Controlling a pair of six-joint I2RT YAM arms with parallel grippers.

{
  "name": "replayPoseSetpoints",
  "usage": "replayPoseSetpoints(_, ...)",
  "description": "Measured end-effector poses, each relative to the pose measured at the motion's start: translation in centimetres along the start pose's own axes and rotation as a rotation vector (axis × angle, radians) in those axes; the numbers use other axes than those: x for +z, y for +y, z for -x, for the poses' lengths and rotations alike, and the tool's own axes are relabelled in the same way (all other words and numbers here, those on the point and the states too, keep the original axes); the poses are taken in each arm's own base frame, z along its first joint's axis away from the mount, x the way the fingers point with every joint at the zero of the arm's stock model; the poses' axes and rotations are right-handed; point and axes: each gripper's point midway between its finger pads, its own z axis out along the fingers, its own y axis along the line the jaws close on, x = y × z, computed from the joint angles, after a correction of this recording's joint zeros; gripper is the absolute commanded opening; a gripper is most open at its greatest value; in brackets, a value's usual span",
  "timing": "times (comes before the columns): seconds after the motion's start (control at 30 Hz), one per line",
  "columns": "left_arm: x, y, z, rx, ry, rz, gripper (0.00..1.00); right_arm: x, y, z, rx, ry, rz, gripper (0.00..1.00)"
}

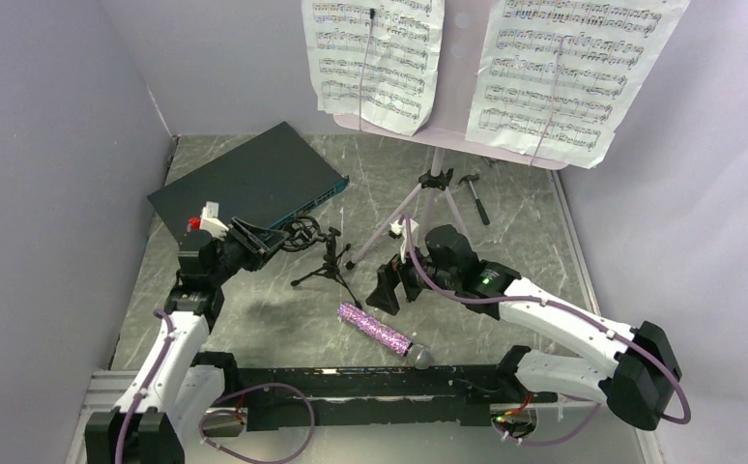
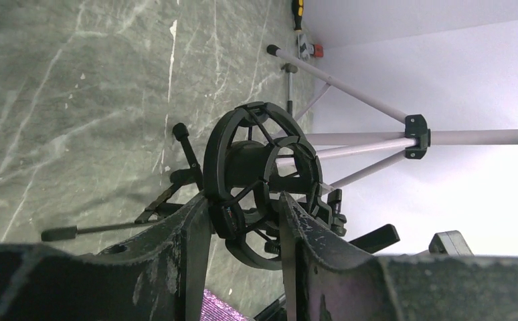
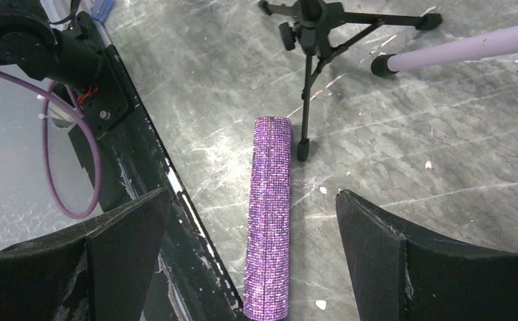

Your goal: Set up the instrument practice props

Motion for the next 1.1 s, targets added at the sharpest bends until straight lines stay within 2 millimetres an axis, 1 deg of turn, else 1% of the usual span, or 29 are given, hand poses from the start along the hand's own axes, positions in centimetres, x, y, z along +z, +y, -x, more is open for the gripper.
replayPoseSetpoints(0.13,-0.9,0.0,0.3,0.02,-0.04,0.02,0.35,0.4,-0.1,0.0,-0.013,0.009,-0.011,0.97)
replayPoseSetpoints(0.27,-1.5,0.3,0.5,0.033,-0.06,0.061,0.37,1.1,0.0,-0.3,-0.038,0.036,-0.003,0.96)
replayPoseSetpoints(0.3,-1.6,0.4,0.5,0.036,-0.062,0.069,0.41,1.3,0.0,-0.6,-0.043,0.045,-0.001,0.96)
replayPoseSetpoints(0.33,-1.6,0.5,0.6,0.041,-0.065,0.078,0.47,1.5,0.0,-1.0,-0.05,0.059,-0.001,0.95)
replayPoseSetpoints(0.37,-1.7,0.6,0.6,0.042,-0.066,0.088,0.54,1.8,-0.1,-1.4,-0.056,0.075,-0.003,0.95)
replayPoseSetpoints(0.43,-1.9,0.8,0.8,0.056,-0.074,0.108,0.73,2.3,-0.2,-2.2,-0.065,0.104,-0.01,0.95)
replayPoseSetpoints(0.47,-2.0,1.1,0.9,0.07,-0.081,0.124,0.8,2.6,-0.3,-2.6,-0.069,0.121,-0.014,0.95)
replayPoseSetpoints(0.5,-2.2,1.3,1.0,0.079,-0.087,0.14,0.85,2.8,-0.4,-3.0,-0.071,0.133,-0.016,0.95)
replayPoseSetpoints(0.57,-2.7,1.4,1.3,0.101,-0.102,0.168,0.9,3.1,-0.6,-3.5,-0.074,0.154,-0.024,0.95)
replayPoseSetpoints(0.63,-3.3,1.0,1.9,0.127,-0.124,0.186,0.93,3.3,-0.8,-3.8,-0.074,0.161,-0.033,0.95)
replayPoseSetpoints(0.87,-5.3,-2.3,4.4,0.267,-0.211,0.19,0.93,3.4,-1.3,-3.9,-0.061,0.165,-0.058,0.97)
replayPoseSetpoints(1.0,-5.8,-3.3,5.1,0.35,-0.221,0.192,0.93,3.4,-1.3,-3.8,-0.047,0.162,-0.061,0.98)
replayPoseSetpoints(1.1,-5.8,-3.9,5.4,0.401,-0.215,0.183,0.93,3.2,-1.4,-3.5,-0.035,0.152,-0.065,0.98)
